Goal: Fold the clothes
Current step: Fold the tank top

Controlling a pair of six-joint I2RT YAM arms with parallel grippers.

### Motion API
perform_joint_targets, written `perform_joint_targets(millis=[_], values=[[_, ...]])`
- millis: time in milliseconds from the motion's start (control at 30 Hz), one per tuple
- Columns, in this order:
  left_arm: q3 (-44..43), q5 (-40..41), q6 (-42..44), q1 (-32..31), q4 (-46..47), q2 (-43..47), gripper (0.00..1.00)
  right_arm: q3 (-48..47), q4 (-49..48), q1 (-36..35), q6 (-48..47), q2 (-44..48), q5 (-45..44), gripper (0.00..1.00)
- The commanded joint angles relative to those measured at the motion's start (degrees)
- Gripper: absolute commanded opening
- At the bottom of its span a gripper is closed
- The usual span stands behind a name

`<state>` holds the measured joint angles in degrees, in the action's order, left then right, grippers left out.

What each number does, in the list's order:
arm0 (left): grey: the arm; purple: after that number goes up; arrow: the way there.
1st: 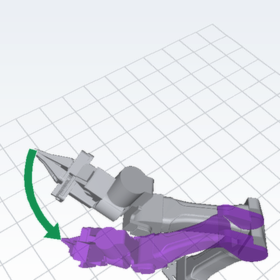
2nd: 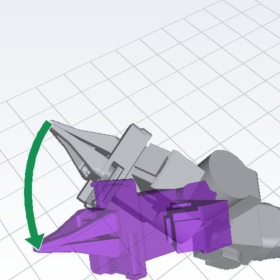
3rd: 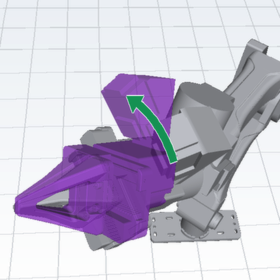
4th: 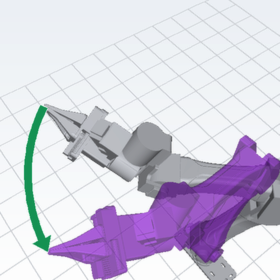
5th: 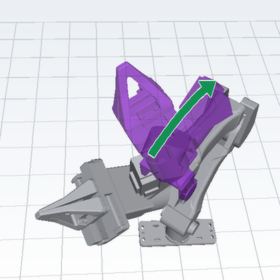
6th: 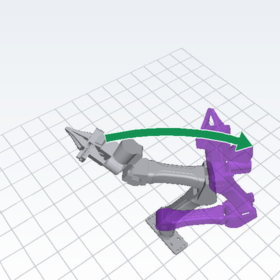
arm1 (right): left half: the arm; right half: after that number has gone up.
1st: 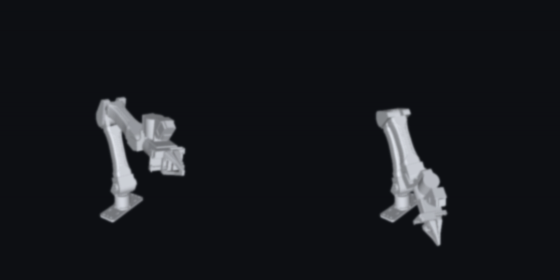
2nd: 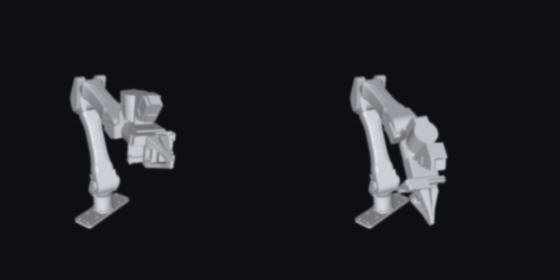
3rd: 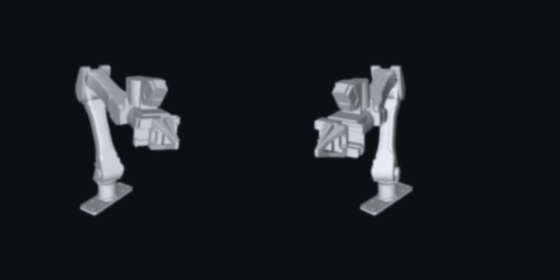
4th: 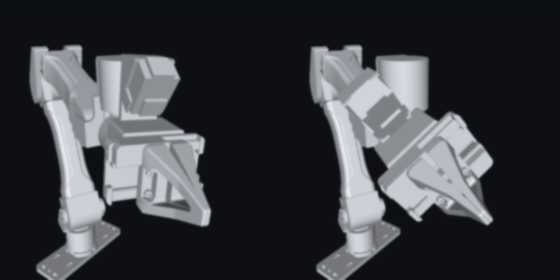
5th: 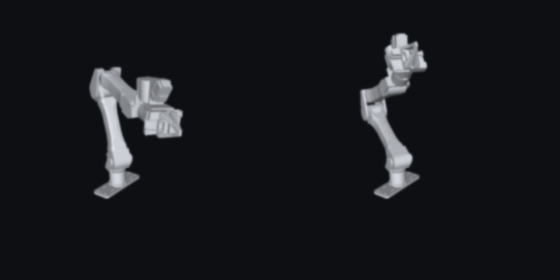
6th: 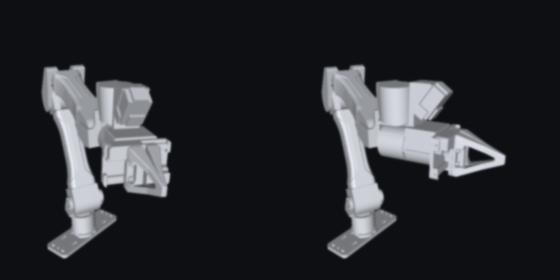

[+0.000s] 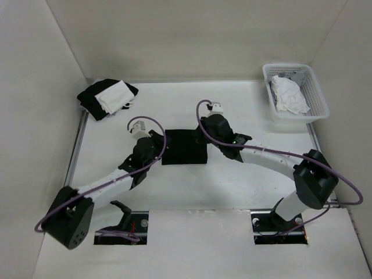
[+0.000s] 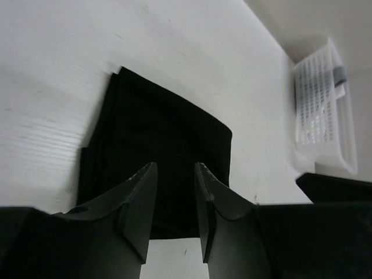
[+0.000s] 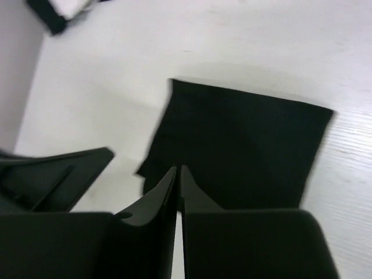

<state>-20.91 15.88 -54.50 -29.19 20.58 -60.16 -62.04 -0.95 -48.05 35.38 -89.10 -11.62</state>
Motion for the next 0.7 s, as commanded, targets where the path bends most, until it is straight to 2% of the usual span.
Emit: perform_joint_targets(millis=[0, 67, 100, 233, 400, 567, 667], values=[[-5.5, -0.1, 2.5, -2.8, 9.6, -8.5, 0.31, 7.4, -6.0, 2.7, 2.2, -1.3, 1.5, 0.07], [-6.7, -0.6, 2.2, -3.1, 12.9, -14.4, 0.31, 9.7, -10.1, 4.7, 3.5, -2.3, 3.7, 0.06], [-7.2, -1.9, 1.6, -3.2, 14.9, -19.9, 0.30, 11.3, -15.1, 6.8, 4.6, -4.7, 7.1, 0.06], [-4.6, -3.5, 0.5, -2.1, 15.2, -22.4, 0.28, 14.7, -20.8, 9.0, 8.2, -7.1, 11.0, 0.05], [4.1, -4.2, -1.3, 0.9, 15.2, -21.3, 0.28, 22.0, -26.8, 12.0, 14.7, -8.7, 12.7, 0.06], [9.0, -7.1, -2.4, 3.7, 14.3, -17.2, 0.28, 26.3, -30.9, 12.7, 16.7, -7.1, 13.4, 0.10], [10.4, -8.1, -2.3, 4.1, 13.4, -10.9, 0.30, 26.8, -30.4, 12.8, 16.1, -3.6, 13.8, 0.18]])
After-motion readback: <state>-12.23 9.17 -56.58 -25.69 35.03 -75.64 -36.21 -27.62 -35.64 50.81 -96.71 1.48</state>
